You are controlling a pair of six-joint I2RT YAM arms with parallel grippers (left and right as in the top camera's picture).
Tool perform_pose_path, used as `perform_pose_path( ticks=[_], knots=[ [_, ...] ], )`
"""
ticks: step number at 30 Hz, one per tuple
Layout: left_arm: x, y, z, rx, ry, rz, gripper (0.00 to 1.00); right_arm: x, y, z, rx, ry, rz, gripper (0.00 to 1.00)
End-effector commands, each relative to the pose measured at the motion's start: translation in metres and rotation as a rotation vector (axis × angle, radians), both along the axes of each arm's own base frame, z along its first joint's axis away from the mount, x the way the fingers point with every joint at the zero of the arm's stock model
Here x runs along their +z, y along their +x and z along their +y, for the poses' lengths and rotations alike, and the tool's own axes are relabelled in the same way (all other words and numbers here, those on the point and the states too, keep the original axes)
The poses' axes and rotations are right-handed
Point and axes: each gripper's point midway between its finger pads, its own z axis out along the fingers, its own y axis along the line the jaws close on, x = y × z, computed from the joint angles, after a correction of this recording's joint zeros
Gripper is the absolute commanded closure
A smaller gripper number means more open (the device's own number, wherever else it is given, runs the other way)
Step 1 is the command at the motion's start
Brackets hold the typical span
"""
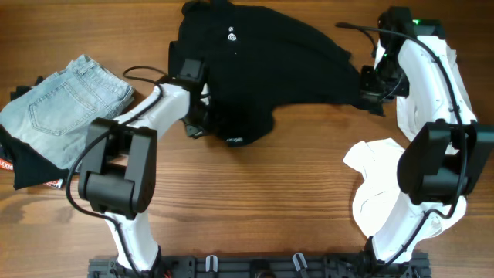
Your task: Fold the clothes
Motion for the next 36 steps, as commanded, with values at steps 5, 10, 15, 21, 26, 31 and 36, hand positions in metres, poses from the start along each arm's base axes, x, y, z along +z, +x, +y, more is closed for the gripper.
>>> perform_pose_path(
  ticks=[5, 10, 15, 21, 26, 31, 36],
  knots=[
    [0.042, -0.012, 0.121, 0.211, 0.071, 0.035, 0.96, 0.004, -0.040, -0.063, -0.170, -0.121, 0.117, 0.96],
    [0.058, -0.059, 0.108, 0.172, 0.034, 0.200, 0.96, -0.020, -0.070, -0.027, -0.102, 0.074, 0.246, 0.96],
    [0.061, -0.079, 0.103, 0.127, 0.042, 0.271, 0.96, -0.043, -0.104, -0.018, -0.104, 0.104, 0.369, 0.95],
    [0.086, -0.097, 0.107, 0.124, 0.067, 0.279, 0.96, -0.055, -0.119, -0.010, -0.118, 0.137, 0.414, 0.96],
    [0.115, -0.101, 0.113, 0.139, 0.096, 0.179, 0.96, -0.055, -0.119, -0.007, -0.118, 0.158, 0.410, 0.96],
    [0.120, -0.086, 0.113, 0.150, 0.090, 0.092, 0.96, -0.060, -0.105, 0.003, -0.079, 0.234, 0.349, 0.95],
    [0.121, -0.029, 0.114, 0.173, 0.075, -0.130, 0.96, -0.068, -0.066, 0.021, -0.017, 0.360, 0.175, 0.96]
  ],
)
